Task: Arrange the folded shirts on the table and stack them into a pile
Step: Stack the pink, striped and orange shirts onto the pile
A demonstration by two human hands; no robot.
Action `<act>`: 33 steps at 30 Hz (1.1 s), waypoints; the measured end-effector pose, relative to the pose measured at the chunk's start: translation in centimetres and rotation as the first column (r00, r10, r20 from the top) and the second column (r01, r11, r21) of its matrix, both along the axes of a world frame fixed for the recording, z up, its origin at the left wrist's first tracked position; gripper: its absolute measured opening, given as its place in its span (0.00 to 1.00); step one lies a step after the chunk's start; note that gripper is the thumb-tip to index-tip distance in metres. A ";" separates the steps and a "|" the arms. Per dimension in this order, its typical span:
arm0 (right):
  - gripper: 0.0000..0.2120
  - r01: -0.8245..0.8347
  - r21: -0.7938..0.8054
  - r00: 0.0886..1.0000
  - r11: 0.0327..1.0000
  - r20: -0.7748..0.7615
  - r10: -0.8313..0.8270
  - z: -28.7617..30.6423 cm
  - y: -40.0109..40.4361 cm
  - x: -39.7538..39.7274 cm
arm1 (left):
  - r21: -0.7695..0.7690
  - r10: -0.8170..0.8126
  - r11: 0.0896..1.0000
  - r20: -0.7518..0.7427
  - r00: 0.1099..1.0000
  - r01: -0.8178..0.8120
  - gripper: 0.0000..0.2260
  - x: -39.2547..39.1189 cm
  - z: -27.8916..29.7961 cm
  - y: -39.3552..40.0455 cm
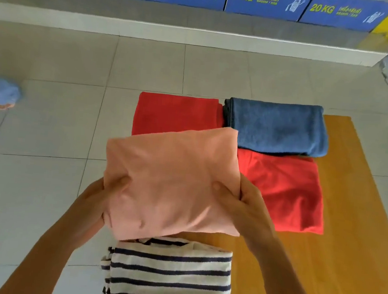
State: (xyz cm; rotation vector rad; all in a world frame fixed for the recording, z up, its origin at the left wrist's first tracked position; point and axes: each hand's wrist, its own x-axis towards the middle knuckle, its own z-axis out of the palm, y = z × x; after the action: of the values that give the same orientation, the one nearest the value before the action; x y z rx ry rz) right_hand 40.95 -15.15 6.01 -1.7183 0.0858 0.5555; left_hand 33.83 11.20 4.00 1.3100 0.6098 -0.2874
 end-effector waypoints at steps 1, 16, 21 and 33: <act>0.13 0.009 0.021 1.000 1.000 0.015 -0.010 0.6 0.4 1.1 | -0.001 0.010 1.000 0.022 1.000 -0.010 0.10 0.7 0.8 0.6; 0.18 0.160 -0.515 0.985 0.842 0.134 -0.106 -6.1 6.9 14.4 | 0.467 0.066 0.884 -0.167 0.984 0.020 0.20 16.4 -5.7 3.9; 0.10 0.128 -0.562 0.992 0.817 0.085 -0.097 -5.8 5.6 13.5 | 0.375 -0.003 0.923 -0.208 0.978 0.083 0.22 14.5 -6.2 4.1; 0.09 0.222 -0.518 0.970 0.826 0.199 -0.136 -6.8 5.8 12.0 | 0.473 0.075 0.880 -0.063 0.995 -0.036 0.24 14.9 -6.2 3.8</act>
State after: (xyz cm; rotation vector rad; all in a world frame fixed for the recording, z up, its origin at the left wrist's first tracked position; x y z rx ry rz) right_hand 52.94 -9.30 -0.83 -2.2686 0.3164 0.2619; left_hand 48.77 14.99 -2.23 1.7538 0.8174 -0.1453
